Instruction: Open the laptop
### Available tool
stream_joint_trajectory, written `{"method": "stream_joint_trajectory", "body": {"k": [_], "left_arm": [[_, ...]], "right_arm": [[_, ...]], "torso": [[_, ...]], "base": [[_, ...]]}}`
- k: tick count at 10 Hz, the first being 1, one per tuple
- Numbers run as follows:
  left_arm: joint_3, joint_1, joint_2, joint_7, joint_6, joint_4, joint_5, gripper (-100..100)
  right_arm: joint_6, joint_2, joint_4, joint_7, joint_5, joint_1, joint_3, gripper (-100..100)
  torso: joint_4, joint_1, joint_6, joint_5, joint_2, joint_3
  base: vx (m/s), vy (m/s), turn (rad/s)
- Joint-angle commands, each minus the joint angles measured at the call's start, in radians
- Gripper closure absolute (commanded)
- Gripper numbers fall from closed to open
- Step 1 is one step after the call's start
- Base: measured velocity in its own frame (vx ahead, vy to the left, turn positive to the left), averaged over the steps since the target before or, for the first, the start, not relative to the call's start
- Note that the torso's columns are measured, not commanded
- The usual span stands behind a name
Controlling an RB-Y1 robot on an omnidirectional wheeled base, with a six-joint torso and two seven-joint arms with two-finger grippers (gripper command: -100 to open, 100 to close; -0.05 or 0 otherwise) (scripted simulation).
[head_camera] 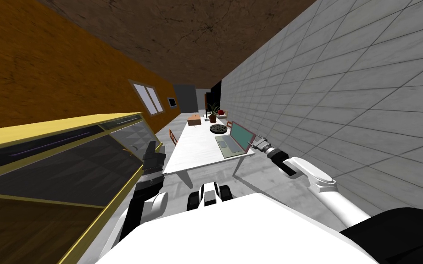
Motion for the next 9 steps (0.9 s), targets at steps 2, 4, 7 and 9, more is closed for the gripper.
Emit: {"method": "stream_joint_trajectory", "body": {"k": [2,4,7,9], "left_arm": [[0.000,0.000,0.000,0.000,0.000,0.000,0.000,0],[0.000,0.000,0.000,0.000,0.000,0.000,0.000,0],[0.000,0.000,0.000,0.000,0.000,0.000,0.000,0],[0.000,0.000,0.000,0.000,0.000,0.000,0.000,0]], "right_arm": [[0.013,0.015,-0.023,0.050,0.041,0.008,0.004,100],[0.020,0.023,-0.035,0.077,0.061,0.012,0.007,100],[0.038,0.045,-0.069,0.154,0.122,0.025,0.014,100],[0.051,0.061,-0.092,0.206,0.163,0.033,0.019,100]], "torso": [[-0.001,0.001,0.000,0.000,-0.001,0.000],[-0.005,0.004,0.000,0.000,-0.007,-0.003],[-0.004,0.000,-0.001,-0.001,-0.006,-0.003],[-0.003,-0.001,0.000,-0.001,-0.006,-0.004]], "base": [[0.007,0.009,-0.001],[-0.005,0.051,0.015],[-0.002,0.057,0.004],[0.000,0.055,0.012]]}}
